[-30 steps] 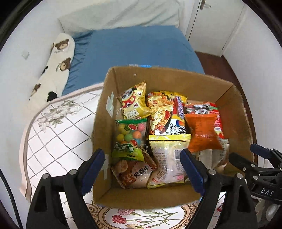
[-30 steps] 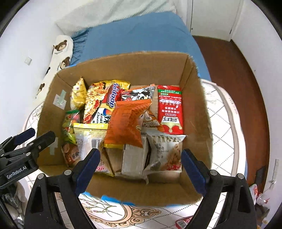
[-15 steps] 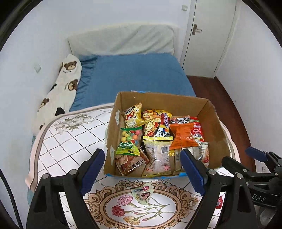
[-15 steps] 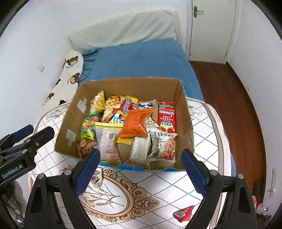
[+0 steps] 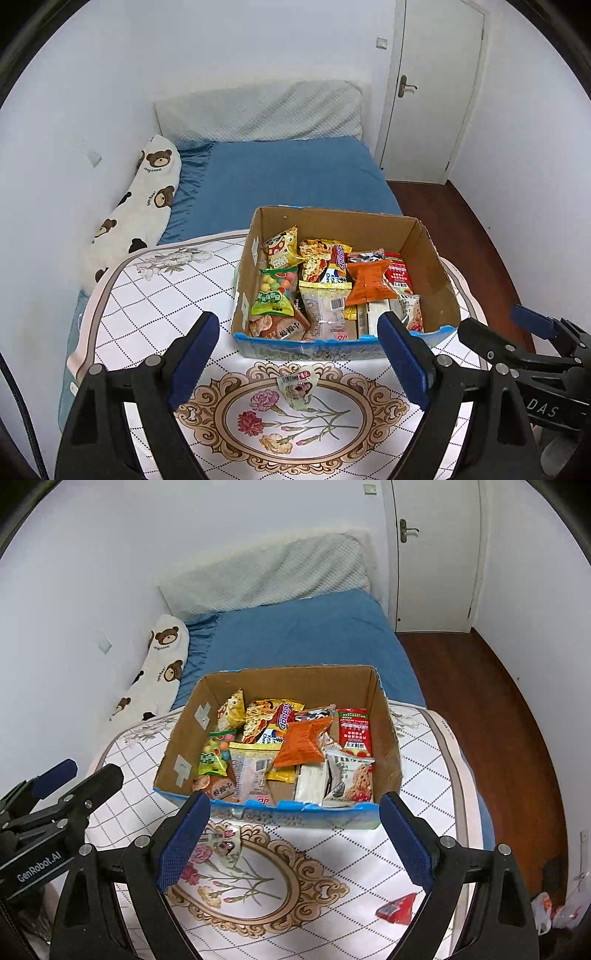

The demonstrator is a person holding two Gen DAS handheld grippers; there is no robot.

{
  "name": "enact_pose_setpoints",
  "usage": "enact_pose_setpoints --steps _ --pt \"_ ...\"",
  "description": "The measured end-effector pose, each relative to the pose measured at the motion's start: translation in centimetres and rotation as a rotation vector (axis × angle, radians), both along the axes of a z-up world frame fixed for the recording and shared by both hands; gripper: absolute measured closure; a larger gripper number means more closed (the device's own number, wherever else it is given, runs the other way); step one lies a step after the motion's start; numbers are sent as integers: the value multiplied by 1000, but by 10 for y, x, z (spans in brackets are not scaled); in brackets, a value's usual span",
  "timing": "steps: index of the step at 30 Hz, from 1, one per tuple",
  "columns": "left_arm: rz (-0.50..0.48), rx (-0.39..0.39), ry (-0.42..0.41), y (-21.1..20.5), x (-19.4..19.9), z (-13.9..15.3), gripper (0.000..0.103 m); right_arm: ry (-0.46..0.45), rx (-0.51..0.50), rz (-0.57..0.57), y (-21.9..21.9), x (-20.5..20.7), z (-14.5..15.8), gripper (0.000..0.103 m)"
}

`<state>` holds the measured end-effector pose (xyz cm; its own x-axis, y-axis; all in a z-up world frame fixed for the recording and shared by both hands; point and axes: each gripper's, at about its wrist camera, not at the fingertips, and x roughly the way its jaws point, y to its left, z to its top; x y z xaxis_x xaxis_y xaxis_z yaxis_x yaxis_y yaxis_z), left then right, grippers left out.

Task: Organize snacks
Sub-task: 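Lift both tools back from the box, then grasp the green-white candy pouch with the left gripper while the right grasps the red triangle packet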

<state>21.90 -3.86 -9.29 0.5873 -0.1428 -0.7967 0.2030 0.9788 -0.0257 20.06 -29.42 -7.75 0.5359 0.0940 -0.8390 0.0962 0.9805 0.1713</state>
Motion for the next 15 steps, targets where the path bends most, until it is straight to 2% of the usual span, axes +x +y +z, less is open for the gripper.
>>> enact_pose_setpoints --steps 5,8,12,15 --pt "4 21 5 -3 -7 -10 15 -19 32 -27 -6 -11 -5 8" --pt "14 38 16 -4 -14 -26 15 17 69 -74 -22 -22 -24 8" --pt "28 48 104 -1 -19 -63 15 129 147 -200 -67 -45 -73 8" --pt "48 70 185 2 -23 -100 15 234 202 -323 -108 -69 -123 8"
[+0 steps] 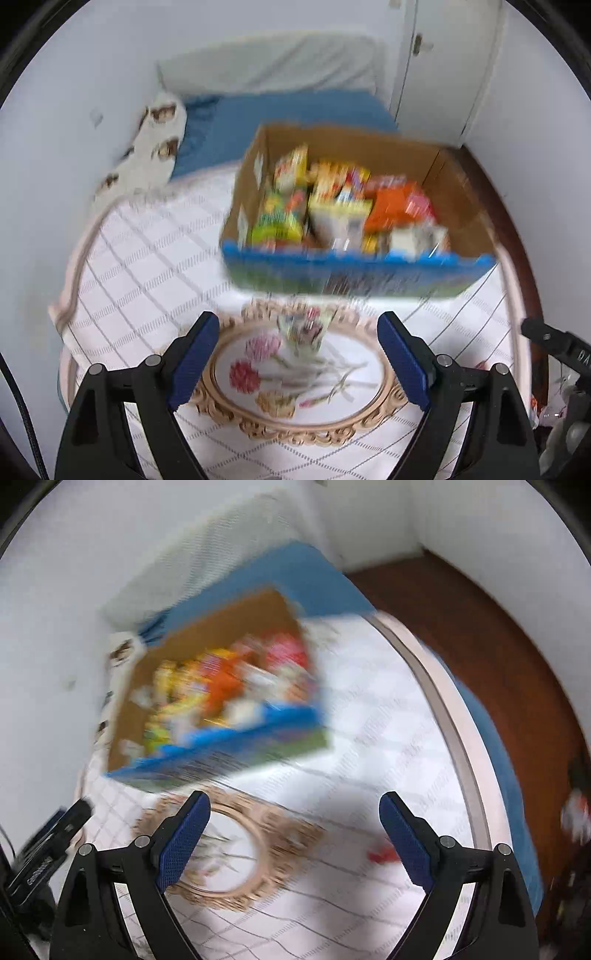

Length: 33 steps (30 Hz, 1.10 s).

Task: Organize snacks
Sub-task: 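Grasp the green-white candy pouch with the left gripper while the right grasps the red triangle packet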

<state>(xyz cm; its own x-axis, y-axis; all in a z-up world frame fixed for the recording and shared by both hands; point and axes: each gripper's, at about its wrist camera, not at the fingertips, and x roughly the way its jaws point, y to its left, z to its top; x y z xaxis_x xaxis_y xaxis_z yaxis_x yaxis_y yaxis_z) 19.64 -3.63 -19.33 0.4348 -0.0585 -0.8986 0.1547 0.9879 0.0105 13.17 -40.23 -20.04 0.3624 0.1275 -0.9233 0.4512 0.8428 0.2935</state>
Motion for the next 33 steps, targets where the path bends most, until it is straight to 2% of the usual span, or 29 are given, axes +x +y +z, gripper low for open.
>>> enact_pose_setpoints --steps 4,7,10,12,15,18,23,27,29,30,33 --pt "22 34 114 4 -2 -50 15 134 94 -111 -38 -25 -67 9" --pt "42 52 174 7 -2 -78 15 195 188 -152 -47 -36 -111 21" --pt "75 33 237 14 2 -99 15 237 256 -182 -48 -37 -144 31" --pt "89 17 268 17 5 -108 15 260 266 -182 -44 -32 -161 45" --pt "96 -5 286 20 11 -114 15 247 212 -129 -30 -25 -160 50" --pt "88 -11 292 19 19 -117 16 237 175 -26 -3 -11 -156 52" --pt "58 -20 337 8 39 -131 16 239 134 100 38 7 -154 52" --pt "42 -29 367 1 56 -150 16 247 119 148 56 14 -156 52" --pt "33 -40 349 0 59 -154 31 250 112 166 64 17 -155 52" --pt "29 -34 348 -1 58 -157 46 252 108 173 68 18 -155 52" --pt "9 -19 323 -4 53 -157 46 254 107 194 77 21 -154 53"
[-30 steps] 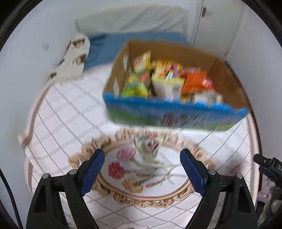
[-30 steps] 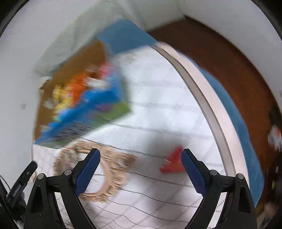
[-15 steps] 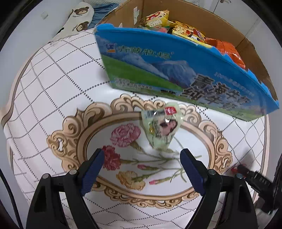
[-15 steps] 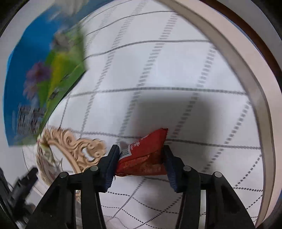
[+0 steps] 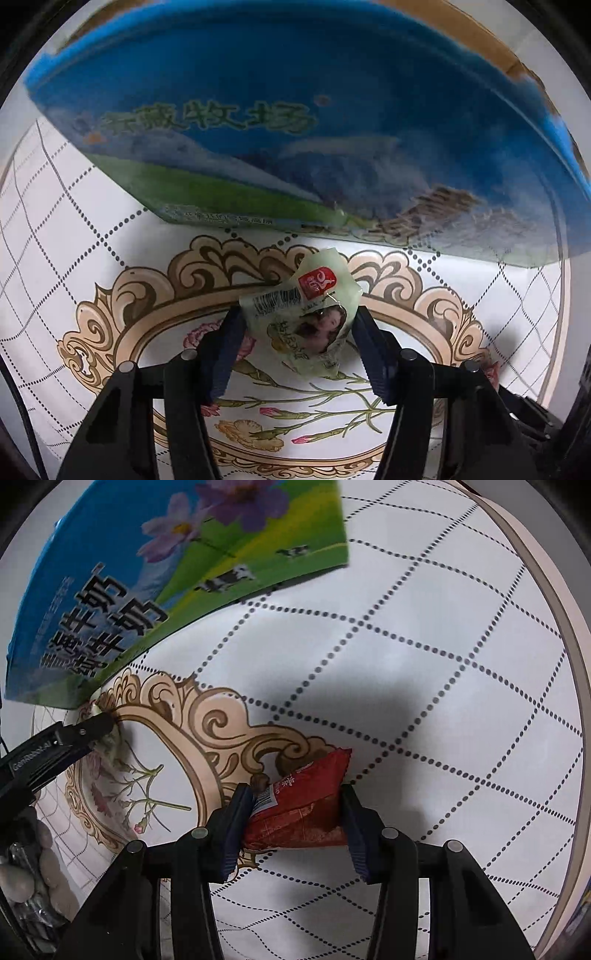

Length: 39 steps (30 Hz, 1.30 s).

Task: Organize snacks
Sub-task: 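Grasp the green-white candy pouch with the left gripper while the right grasps the red triangle packet, then carry both packets into the box and open both grippers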

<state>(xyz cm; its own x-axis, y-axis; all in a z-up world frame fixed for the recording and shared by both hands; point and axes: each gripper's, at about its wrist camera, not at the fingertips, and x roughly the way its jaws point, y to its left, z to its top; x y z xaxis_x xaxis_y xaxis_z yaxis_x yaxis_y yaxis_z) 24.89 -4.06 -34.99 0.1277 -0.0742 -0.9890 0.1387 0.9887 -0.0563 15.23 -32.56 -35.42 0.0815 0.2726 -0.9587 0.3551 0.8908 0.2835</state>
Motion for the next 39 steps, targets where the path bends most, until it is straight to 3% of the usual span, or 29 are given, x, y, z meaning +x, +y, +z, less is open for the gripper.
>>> enact_pose_setpoints --steps 4,12,18,23,26,31,36,39 --pt "-23 3 3 0 -24 3 46 11 17 59 14 0 -1 53" --pt "-69 -20 124 6 -108 -19 46 71 55 188 51 -23 -14 53" --pt "-86 11 163 -8 -117 -47 45 100 27 215 64 -23 -23 50" --pt "-80 15 160 -15 -113 -54 45 114 17 225 76 -22 -29 48" --pt "-84 16 146 -9 -101 -42 48 98 9 224 93 -19 -30 54" --pt "-80 -12 140 -5 -101 -20 48 58 44 190 83 -26 -17 56" --pt "-77 -100 112 1 -90 23 48 -32 89 169 77 -19 26 56" --pt "-85 -173 68 -3 -76 64 48 -109 107 175 72 -8 66 56"
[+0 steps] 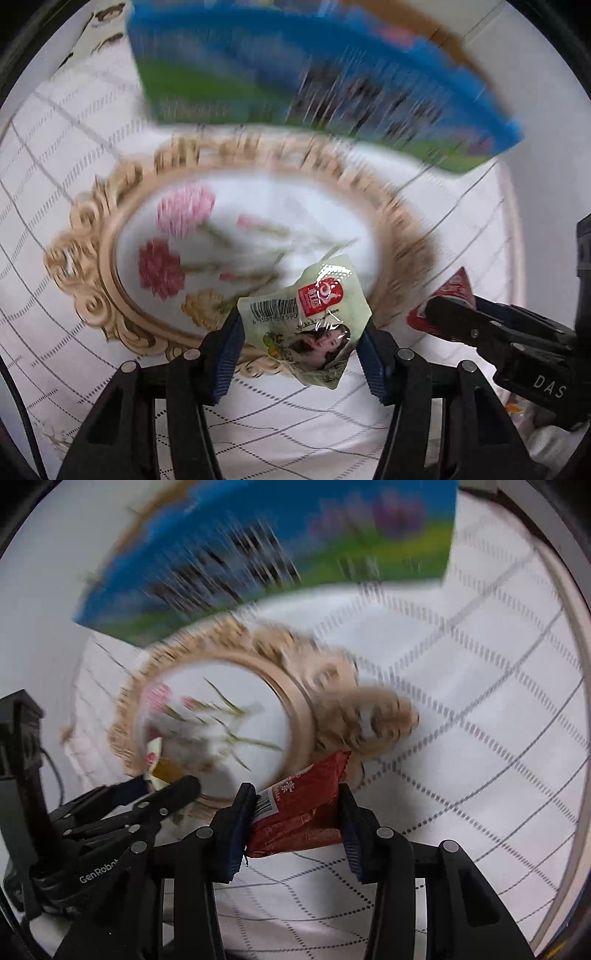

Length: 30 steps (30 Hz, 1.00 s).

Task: Organize snacks
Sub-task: 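Carry both packets into the box and open both grippers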

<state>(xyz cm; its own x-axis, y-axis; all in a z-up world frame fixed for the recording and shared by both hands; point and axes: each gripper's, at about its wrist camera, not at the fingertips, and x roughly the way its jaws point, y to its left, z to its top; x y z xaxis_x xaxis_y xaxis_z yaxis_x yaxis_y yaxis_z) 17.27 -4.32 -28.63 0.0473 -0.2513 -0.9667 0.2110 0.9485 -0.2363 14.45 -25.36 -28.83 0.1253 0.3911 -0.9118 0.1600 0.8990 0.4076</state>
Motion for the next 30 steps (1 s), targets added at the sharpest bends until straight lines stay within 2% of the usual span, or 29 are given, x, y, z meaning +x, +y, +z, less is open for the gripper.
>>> enact_pose_setpoints --steps 4,7,9,11,15,20,26,30 --pt "-12 -66 -82 -8 27 54 48 -122 16 0 -14 36 62 56" --pt "-8 -92 -127 -6 54 83 48 -199 20 -4 -25 67 99 56" --pt "-12 -81 -155 -9 72 93 48 -234 1 -1 -33 87 118 56" --pt "0 -80 -155 -11 96 100 48 -245 -11 -7 -37 111 124 56" --pt "23 -37 -113 -17 149 83 48 -221 -57 1 -46 157 117 56" --pt "42 27 -53 -12 181 52 48 -138 -95 0 -57 186 85 56" --pt "49 78 5 -13 196 19 48 -46 -117 -22 -63 198 43 56" --pt "40 87 19 -17 200 11 47 -20 -132 -15 -64 198 32 55"
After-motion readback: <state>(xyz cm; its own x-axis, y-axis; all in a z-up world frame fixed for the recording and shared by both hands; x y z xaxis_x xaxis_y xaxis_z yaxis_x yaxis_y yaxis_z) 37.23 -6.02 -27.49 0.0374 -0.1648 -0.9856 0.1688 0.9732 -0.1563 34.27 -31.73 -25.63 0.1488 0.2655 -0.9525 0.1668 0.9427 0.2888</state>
